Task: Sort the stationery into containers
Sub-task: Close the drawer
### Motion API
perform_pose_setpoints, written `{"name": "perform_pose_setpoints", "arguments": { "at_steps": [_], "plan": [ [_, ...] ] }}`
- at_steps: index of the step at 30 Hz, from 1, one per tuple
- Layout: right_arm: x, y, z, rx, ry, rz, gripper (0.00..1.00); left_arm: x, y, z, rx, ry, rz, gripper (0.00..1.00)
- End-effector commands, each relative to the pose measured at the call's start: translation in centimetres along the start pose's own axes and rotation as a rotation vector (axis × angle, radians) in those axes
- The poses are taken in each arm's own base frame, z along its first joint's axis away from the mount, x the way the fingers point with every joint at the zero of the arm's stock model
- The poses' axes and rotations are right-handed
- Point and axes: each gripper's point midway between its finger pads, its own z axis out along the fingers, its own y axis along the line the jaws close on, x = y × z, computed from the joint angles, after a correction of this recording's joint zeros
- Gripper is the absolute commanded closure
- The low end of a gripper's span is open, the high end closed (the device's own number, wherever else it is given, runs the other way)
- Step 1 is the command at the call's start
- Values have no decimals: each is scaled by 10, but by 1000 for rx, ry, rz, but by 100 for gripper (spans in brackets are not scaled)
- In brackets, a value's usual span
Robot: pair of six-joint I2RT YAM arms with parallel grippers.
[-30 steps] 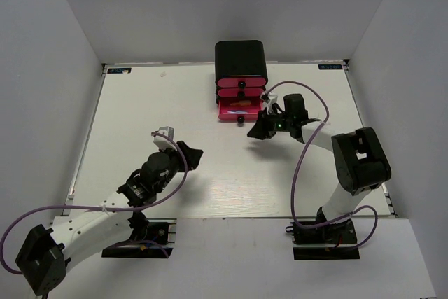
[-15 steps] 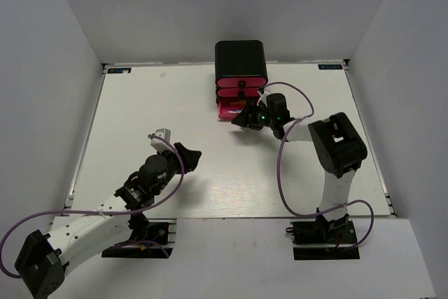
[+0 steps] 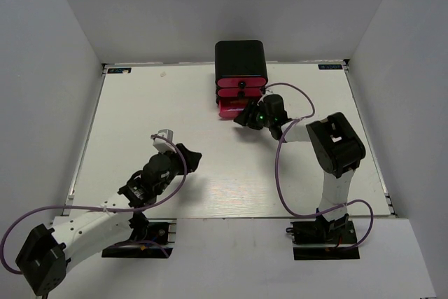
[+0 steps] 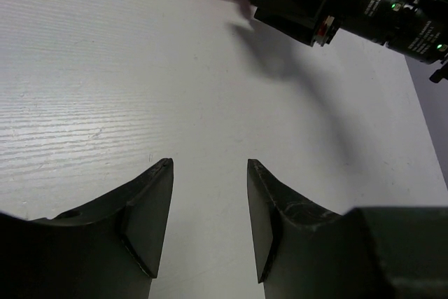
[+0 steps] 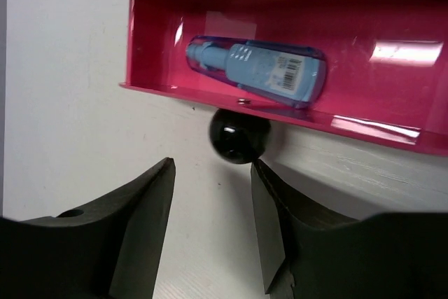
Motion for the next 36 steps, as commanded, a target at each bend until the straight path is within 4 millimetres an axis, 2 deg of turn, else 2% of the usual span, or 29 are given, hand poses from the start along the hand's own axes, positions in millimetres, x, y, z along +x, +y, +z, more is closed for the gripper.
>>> {"name": "perform_pose_setpoints", "arguments": {
  "at_steps": [1,5,8,10,11,17,22,27,34,36],
  "plan": [
    [-20,5,-7,11,-78,11,46,-6,-7,3,14,-15,-3,43],
    [-16,0,-3,28,-78,5,46,-5,-7,4,14,-15,-3,43],
    [-25,-1,0,30,-99,-9,46,-7,-8,3,17,-19,-4,43],
    [-24,-5,3,41,-98,-16,46,-6,-7,1,20,-22,-5,43],
    [-33,-2,6,33,-118,-23,46,-9,-9,0,28,-32,-18,43],
    [-43,-4,19,36,-150,-64,46,-3,0,-3,2,-15,-9,43],
    [-55,-7,25,48,-188,-74,63,-8,-5,-5,13,-28,-24,43],
    [-66,-6,29,51,-221,-69,72,-8,-5,-5,13,-28,-24,43],
    [-88,3,34,38,-281,-83,72,-4,-2,-2,1,-13,-18,43],
    [-89,3,36,37,-282,-86,72,-4,-2,-2,1,-13,-18,43]
  ]
}}
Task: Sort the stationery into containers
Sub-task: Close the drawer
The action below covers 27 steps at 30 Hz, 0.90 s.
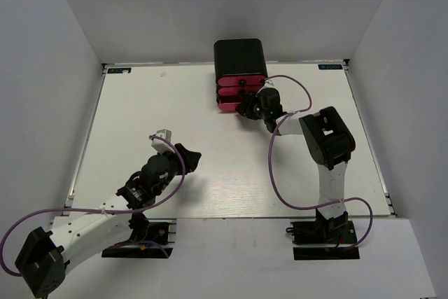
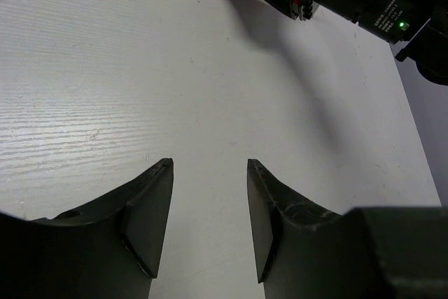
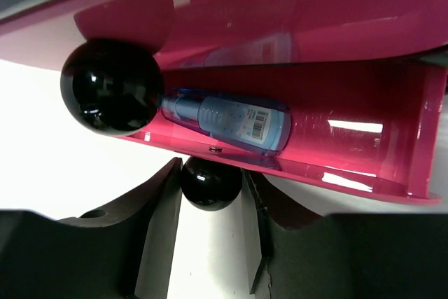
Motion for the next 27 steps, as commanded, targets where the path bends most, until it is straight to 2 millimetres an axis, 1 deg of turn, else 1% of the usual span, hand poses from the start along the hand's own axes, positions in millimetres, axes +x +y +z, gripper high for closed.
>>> {"name": "perform_pose_setpoints", "arguments": {
  "at_steps": [1,5,6,7,8,9,10,11,12,13,15,16,17,18,19,20,21,23,25,26,27],
  "plan": [
    [-50,19,8,-48,-151,-28,69,-2,-2,0,-1,-7,-4,43],
    [-47,24,7,-72,-142,-43,53,-2,-2,0,-1,-7,-4,43],
    [-44,24,5,-78,-132,-41,52,-4,-3,0,6,-15,-8,43],
    [-48,31,0,-98,-139,-45,50,-4,-3,0,6,-15,-8,43],
    [-35,23,-3,-86,-111,-41,49,-6,-5,0,12,-21,-10,43],
    [-35,24,-6,-88,-111,-38,49,-4,-3,1,5,-14,-7,43],
    [-39,30,-13,-104,-119,-35,47,-4,-6,1,17,-14,-10,43],
    [-22,21,-19,-86,-84,-30,45,-6,-8,2,23,-21,-12,43],
    [-18,19,-22,-85,-79,-27,45,-4,-6,3,17,-13,-9,43],
    [-23,24,-30,-95,-90,-27,44,-5,-8,3,23,-21,-12,43],
    [-15,19,-46,-90,-83,-25,44,-4,-9,4,29,-14,-12,43],
    [-15,17,-51,-83,-86,-21,44,-6,-11,4,36,-21,-15,43],
    [-17,20,-61,-88,-96,-14,47,-5,-11,6,35,-20,-14,43],
    [-9,15,-66,-78,-83,-7,67,-4,-12,5,42,-14,-5,43],
    [-12,10,-70,-66,-89,2,88,-4,-12,7,42,-14,-5,43],
    [-11,7,-76,-52,-92,28,100,-5,-14,7,48,-21,-8,43],
    [-8,-5,-78,-13,-81,58,100,-3,-12,8,40,-12,-4,43],
    [-4,-15,-79,22,-70,105,100,-3,-15,8,54,-12,-7,43],
    [-8,-25,-77,45,-73,143,100,-1,-13,9,48,-5,-4,43],
    [-13,-24,-75,39,-74,157,100,-1,-13,9,48,-5,-4,43],
    [-16,-27,-72,37,-73,168,100,1,-12,9,43,1,-2,43]
  ]
}}
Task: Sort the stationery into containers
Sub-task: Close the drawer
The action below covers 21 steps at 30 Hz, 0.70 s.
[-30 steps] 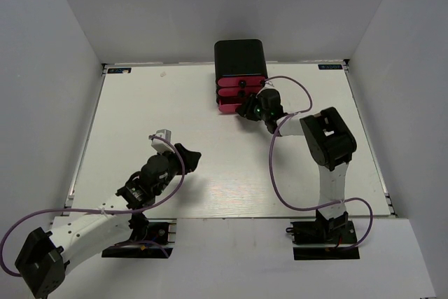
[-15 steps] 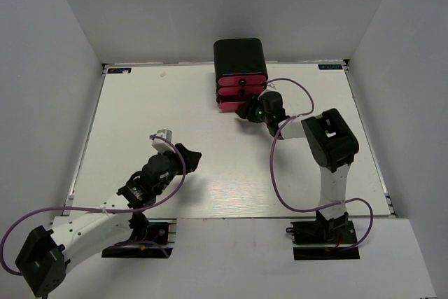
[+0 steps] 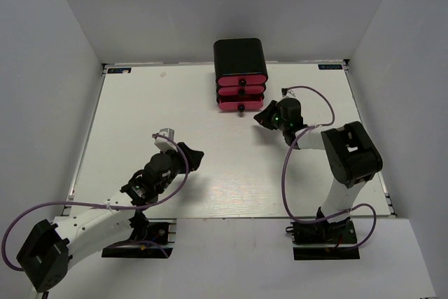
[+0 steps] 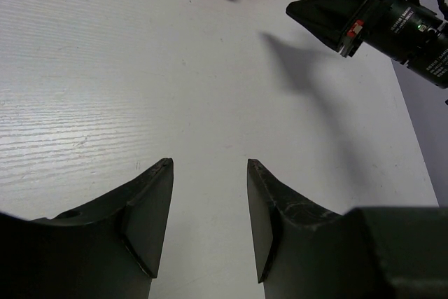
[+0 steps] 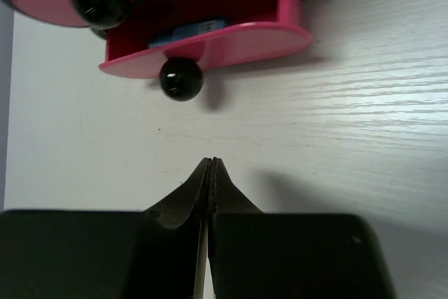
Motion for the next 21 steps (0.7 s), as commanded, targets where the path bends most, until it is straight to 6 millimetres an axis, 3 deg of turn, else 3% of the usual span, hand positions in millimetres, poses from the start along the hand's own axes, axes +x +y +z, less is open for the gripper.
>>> {"name": "perform_pose_setpoints", "arguments": {
  "at_steps": [1,6,7,10,21],
  "plan": [
    [-20,-11,9,28,-41,75,100,-3,-7,0,26,-5,0,43],
    [-24,-33,29,79,-35,126,100,-3,-7,-1,26,-5,0,43],
    [-37,-29,33,69,-58,123,100,-1,-9,-2,33,0,2,43],
    [-45,-33,44,84,-73,140,100,-1,-9,-2,33,0,2,43],
    [-53,-42,74,122,-77,187,100,0,-12,3,28,19,7,43]
  ]
}}
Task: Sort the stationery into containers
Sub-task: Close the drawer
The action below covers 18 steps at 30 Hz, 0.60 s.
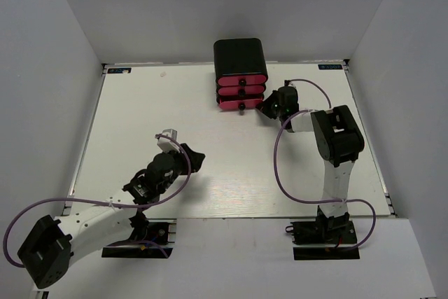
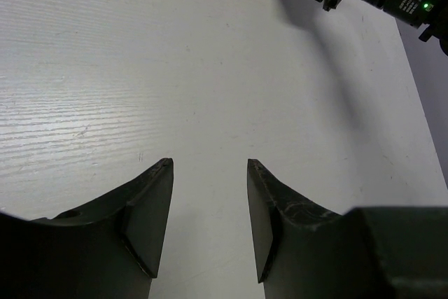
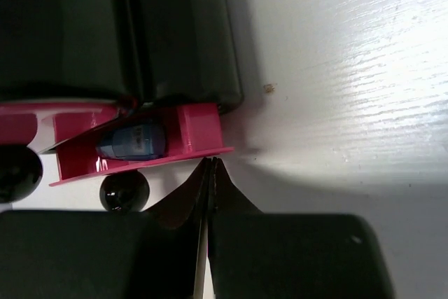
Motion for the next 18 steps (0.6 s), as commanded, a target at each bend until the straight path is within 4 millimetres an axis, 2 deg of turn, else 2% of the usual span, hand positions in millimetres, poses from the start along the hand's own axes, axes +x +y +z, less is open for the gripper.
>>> {"name": "perform_pose_setpoints", "arguments": {
  "at_steps": [1,3,5,6,9,13,18],
  "plan": [
    [-15,5,10,6,-44,30,100,-8,-13,1,31,-8,-2,43],
    [-16,5,11,4,-47,35,98,-10,-14,2,36,-14,-4,43],
    [-16,7,12,-1,-41,41,89,-8,-13,3,31,-8,-2,43],
    [-15,9,11,-4,-40,40,78,-8,-13,3,31,-8,-2,43],
    [-17,14,12,-20,-36,48,73,-7,-12,4,29,-6,-1,43],
    [-16,16,15,-31,-25,55,55,-3,-12,5,29,8,2,43],
    [-16,18,15,-40,-18,57,47,-3,-12,5,29,8,2,43]
  ]
}}
